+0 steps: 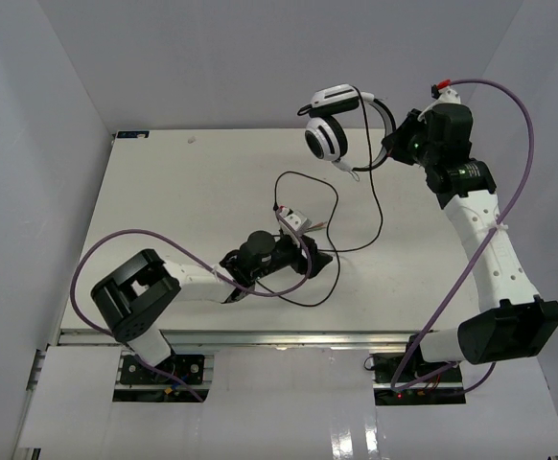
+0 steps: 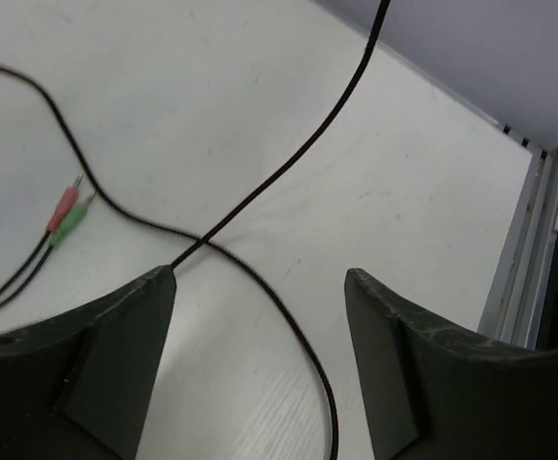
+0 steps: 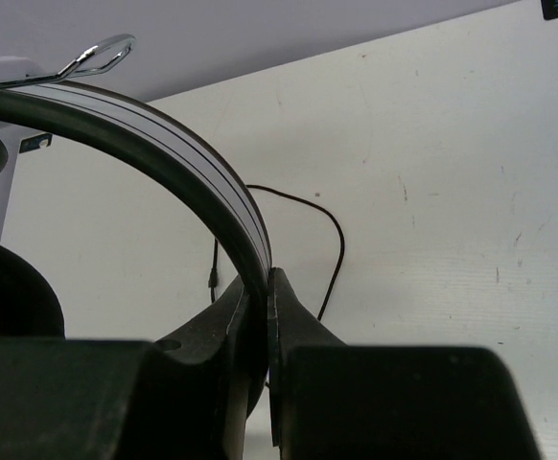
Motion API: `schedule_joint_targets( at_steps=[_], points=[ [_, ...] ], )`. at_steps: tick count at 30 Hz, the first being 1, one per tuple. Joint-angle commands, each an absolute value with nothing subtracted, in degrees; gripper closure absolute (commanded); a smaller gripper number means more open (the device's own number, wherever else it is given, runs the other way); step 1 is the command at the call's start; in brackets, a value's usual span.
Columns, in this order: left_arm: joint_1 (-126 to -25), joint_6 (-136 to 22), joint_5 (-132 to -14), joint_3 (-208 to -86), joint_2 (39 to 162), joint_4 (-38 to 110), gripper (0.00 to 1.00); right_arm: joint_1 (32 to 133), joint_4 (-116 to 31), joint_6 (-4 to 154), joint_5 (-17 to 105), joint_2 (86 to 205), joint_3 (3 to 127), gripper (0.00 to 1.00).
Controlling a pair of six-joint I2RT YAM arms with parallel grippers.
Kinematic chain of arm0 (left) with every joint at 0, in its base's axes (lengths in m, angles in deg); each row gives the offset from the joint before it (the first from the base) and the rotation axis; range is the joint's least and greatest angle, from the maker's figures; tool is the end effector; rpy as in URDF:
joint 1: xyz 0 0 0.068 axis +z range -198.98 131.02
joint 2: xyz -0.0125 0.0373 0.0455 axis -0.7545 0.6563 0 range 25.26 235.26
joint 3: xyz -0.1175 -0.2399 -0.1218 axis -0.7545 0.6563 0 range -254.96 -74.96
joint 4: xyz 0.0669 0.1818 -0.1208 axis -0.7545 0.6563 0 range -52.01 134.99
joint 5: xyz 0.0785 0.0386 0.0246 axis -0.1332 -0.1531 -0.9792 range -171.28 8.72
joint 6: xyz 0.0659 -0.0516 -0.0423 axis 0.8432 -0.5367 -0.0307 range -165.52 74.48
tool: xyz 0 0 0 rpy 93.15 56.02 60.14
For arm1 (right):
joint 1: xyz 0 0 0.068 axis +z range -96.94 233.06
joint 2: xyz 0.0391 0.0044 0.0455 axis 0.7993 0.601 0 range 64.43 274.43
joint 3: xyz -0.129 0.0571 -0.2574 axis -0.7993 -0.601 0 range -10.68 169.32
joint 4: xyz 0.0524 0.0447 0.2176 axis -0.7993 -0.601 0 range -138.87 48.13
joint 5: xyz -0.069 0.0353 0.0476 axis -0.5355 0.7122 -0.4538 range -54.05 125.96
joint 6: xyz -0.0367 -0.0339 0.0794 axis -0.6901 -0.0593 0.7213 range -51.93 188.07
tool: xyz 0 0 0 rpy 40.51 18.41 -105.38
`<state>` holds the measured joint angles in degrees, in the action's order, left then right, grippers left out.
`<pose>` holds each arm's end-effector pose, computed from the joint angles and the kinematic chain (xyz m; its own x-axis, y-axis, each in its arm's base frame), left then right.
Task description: Wrap the headphones
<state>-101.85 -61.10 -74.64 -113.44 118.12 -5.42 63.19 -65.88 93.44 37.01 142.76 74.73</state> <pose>0.2095 -0.2928 0.2332 -0.3418 0.0093 -0.9397 0.7979 0.5311 -0.2849 0.3091 0.0567 0.4321 -0.3415 0.3742 -0.8622 -0.0518 0.9084 0.4148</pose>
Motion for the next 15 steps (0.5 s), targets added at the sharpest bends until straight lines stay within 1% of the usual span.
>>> schedule_joint_targets(
  at_steps=[1,7,11,15],
  points=[
    [-102.5,-56.0,-70.2,-119.1,122.8,-20.1,0.13,63.1,-60.9,94.4,37.5,139.2,77.9,0.92],
    [-103.8,-53.3,-67.0,-128.7,133.4,-22.8,0.10,63.1,-61.3,94.6,38.5,138.6,77.3,0.92],
    [-104.7,-52.6,-65.0,-134.0,140.1,-23.9,0.06,63.1,-62.2,94.8,39.4,138.3,77.9,0.92],
    [-105.5,-50.1,-68.5,-143.0,145.6,-18.3,0.06,63.1,-62.6,95.4,40.6,137.7,77.9,0.92]
  ],
)
